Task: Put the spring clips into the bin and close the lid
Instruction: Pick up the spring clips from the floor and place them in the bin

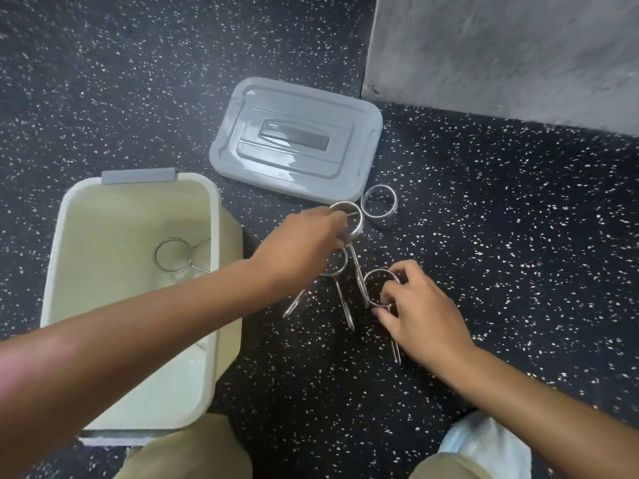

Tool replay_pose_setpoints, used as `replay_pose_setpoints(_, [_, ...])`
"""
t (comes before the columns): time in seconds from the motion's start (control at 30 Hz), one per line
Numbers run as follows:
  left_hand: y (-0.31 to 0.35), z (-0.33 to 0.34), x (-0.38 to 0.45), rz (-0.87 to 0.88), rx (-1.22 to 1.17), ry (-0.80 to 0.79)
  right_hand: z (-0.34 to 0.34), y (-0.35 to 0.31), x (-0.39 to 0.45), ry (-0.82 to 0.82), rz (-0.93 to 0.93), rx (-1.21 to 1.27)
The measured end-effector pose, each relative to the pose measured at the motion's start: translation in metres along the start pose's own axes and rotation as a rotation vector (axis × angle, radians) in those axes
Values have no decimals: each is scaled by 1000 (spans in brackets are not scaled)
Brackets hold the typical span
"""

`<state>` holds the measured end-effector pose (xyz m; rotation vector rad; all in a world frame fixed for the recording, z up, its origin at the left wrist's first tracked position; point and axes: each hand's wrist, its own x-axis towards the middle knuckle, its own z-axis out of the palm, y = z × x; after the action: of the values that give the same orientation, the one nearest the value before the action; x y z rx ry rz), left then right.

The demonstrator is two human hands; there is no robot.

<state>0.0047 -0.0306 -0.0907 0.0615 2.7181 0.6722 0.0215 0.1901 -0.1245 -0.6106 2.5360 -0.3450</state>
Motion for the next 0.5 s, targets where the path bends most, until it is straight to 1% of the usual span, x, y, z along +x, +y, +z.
replay_pose_setpoints(0.17, [-6,-24,-35,-151,-275,38,-19,1,-10,0,13,125])
replay_pose_setpoints(0.27, [-11,-35,-64,-209,-558,-59,-30,-1,-16,-27,54,260])
replay_pose_setpoints(0.33, [-13,-41,-80,-247,-775,-97,-35,-5,-21,-65,59,314])
replay_pose_setpoints(0.43, [-13,-48,-100,-375,-1101,-78,-40,-14,-26,-125,31,355])
replay_pose_setpoints(0.5, [-9,-54,-112,-433,-1213,-41,-42,-20,-30,-153,0,373])
